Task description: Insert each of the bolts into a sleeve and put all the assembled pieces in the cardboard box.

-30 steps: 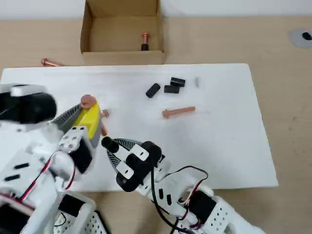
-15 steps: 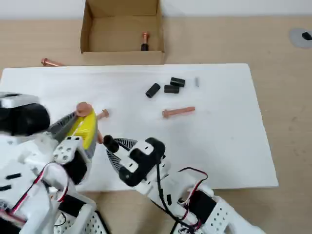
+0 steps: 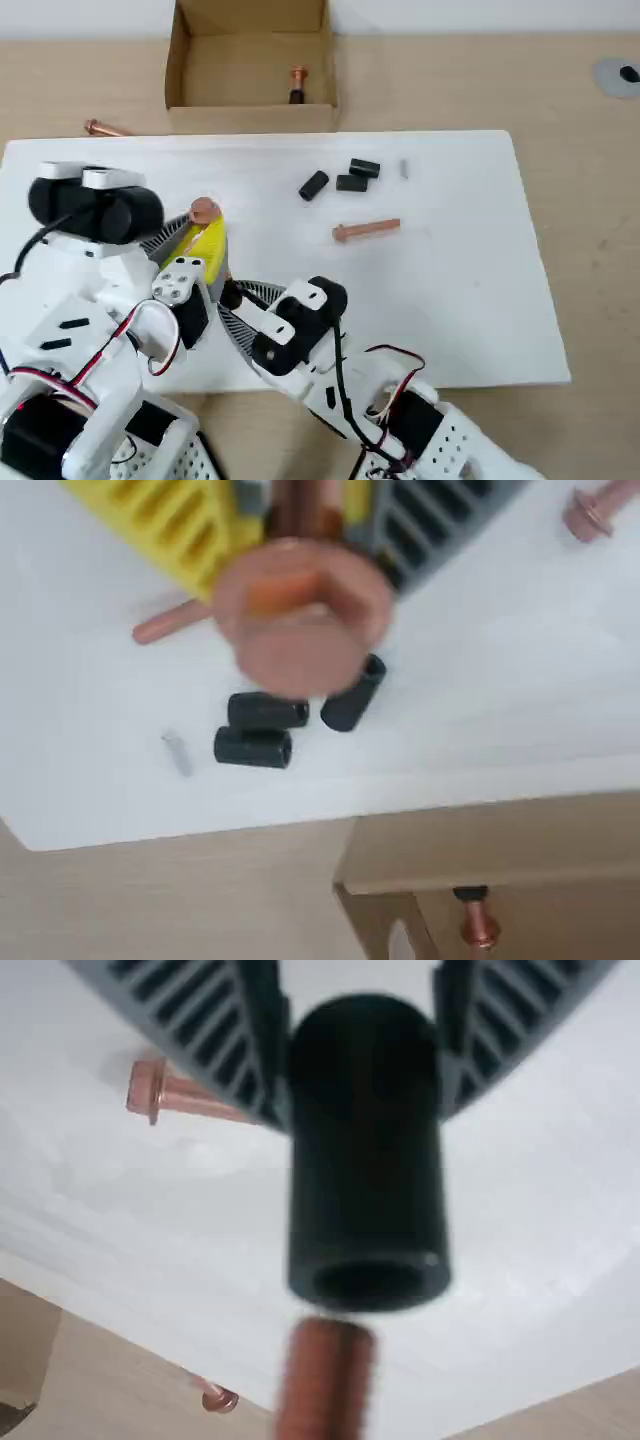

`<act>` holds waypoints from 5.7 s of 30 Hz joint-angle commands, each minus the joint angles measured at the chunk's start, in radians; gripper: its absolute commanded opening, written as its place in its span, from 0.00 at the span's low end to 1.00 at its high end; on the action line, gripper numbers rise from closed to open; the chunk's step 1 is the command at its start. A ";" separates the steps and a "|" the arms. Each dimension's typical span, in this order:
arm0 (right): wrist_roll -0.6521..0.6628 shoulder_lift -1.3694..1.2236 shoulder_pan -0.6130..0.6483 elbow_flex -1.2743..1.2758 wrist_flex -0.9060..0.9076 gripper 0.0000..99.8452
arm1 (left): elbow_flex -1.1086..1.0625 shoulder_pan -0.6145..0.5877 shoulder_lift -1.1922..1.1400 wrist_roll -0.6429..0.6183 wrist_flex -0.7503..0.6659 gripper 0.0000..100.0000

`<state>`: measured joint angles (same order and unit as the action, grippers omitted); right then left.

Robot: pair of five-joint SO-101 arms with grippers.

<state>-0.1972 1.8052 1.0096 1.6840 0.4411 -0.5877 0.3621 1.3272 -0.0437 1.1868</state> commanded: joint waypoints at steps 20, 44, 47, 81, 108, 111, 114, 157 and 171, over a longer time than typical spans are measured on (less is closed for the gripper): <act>-0.006 0.114 0.016 0.004 -0.127 0.01 | 0.015 0.003 0.012 0.107 -0.087 0.01; -0.009 0.113 0.016 0.004 -0.124 0.01 | 0.221 0.109 0.012 0.078 0.075 0.01; -0.009 0.113 0.016 0.004 -0.124 0.01 | 0.163 0.107 0.012 0.083 0.032 0.01; -0.009 0.113 0.016 0.004 -0.126 0.01 | -0.132 0.008 0.245 0.114 -0.121 0.01; -0.011 0.113 -0.016 0.004 -0.126 0.01 | -0.135 0.008 0.243 0.094 -0.121 0.01; -0.011 0.113 -0.016 0.004 -0.126 0.01 | -0.135 0.008 0.243 0.094 -0.121 0.01; -0.011 0.113 -0.015 0.004 -0.126 0.01 | -0.137 0.008 0.242 0.094 -0.124 0.01; -0.011 0.113 -0.015 0.004 -0.126 0.01 | -0.132 0.048 0.243 0.063 -0.095 0.01; -0.011 0.113 -0.015 0.004 -0.126 0.01 | -0.132 0.009 0.249 0.063 -0.095 0.08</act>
<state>-0.2002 1.8052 1.0035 1.6901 0.3399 -0.7656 0.3836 1.5712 0.0146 1.0917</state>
